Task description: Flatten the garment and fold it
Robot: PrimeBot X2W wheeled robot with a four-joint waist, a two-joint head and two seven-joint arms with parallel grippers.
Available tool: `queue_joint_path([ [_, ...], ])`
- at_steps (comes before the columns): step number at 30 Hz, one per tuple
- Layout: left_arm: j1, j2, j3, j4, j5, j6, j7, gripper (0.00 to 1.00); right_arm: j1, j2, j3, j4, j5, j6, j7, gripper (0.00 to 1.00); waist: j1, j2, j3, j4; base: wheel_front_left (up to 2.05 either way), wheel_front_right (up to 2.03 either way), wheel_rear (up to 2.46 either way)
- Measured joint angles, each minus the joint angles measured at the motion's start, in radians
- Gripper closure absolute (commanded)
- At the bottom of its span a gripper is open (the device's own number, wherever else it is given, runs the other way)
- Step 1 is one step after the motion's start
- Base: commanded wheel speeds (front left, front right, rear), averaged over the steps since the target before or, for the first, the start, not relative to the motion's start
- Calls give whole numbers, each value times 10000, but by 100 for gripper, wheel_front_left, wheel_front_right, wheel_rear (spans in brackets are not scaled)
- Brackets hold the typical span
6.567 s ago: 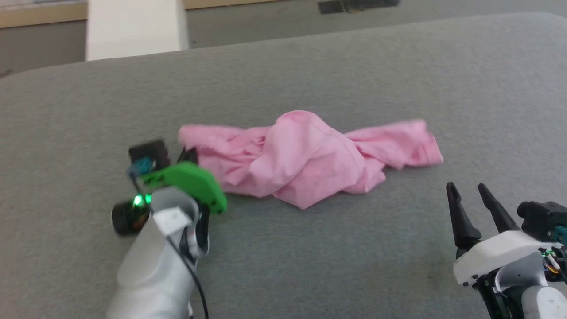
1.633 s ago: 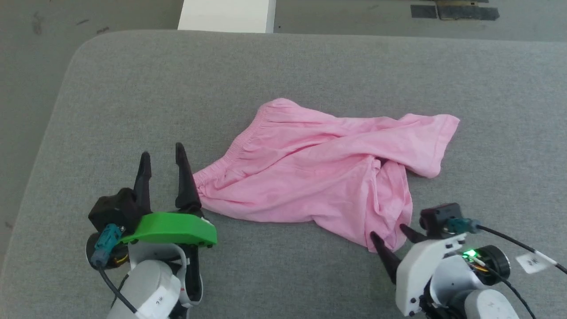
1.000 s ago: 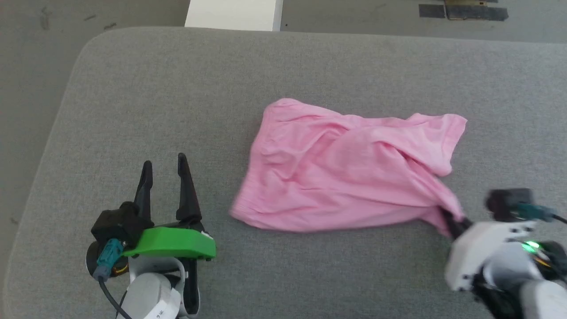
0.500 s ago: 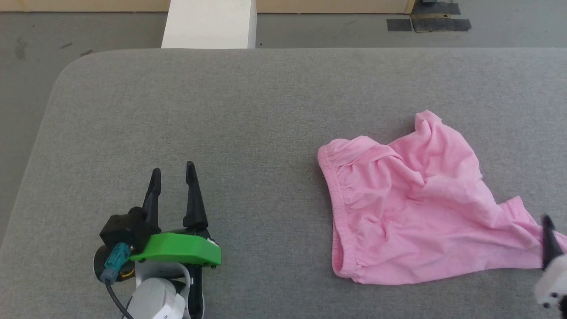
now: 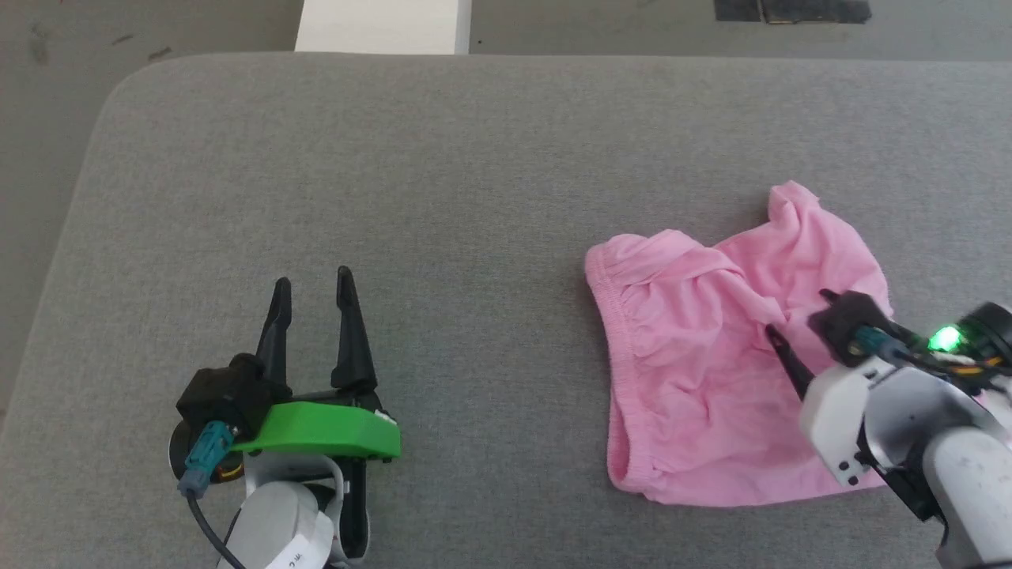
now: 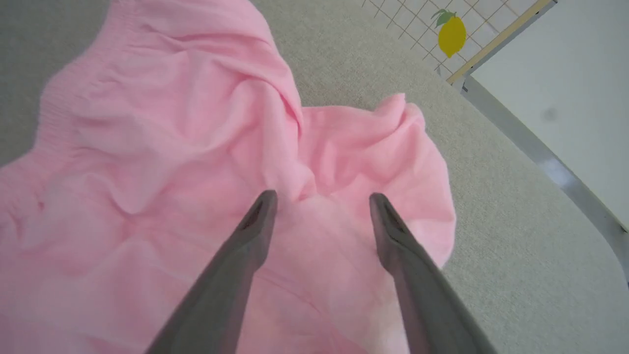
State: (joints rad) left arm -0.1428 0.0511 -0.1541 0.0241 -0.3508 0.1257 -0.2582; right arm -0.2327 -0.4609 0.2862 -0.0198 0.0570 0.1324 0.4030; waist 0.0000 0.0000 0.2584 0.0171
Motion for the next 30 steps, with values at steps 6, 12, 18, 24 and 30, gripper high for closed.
queue_joint_path([
  [6, -199, 0, -267, 31, -128, 73, 2, 0, -1645, -949, 2240, 1227, 1189, 0, 1519, 100, 0, 0, 236, 411, 0, 0, 0],
  [12, -428, 0, -470, 38, -397, 86, 2, 0, -3382, -941, 2819, 1791, 1908, 0, 1570, 100, 0, 0, 511, 771, 0, 0, 0],
  [18, -662, 0, -596, 19, -470, 88, 2, 0, -5238, -268, 2719, 3246, 2036, 0, 1037, 100, 0, 0, 863, 1016, 0, 0, 0],
  [24, -871, 0, -825, 31, -566, 121, 2, 0, -6297, 324, 2201, 5081, 2288, 0, -324, 0, 0, 0, 1087, 1307, 0, 0, 0],
  [30, -853, 2, -953, 127, -523, 63, 2, 0, -5799, 702, 1611, 5141, 2894, 0, -2138, 0, 1, 0, 901, 1378, 0, 0, 0],
])
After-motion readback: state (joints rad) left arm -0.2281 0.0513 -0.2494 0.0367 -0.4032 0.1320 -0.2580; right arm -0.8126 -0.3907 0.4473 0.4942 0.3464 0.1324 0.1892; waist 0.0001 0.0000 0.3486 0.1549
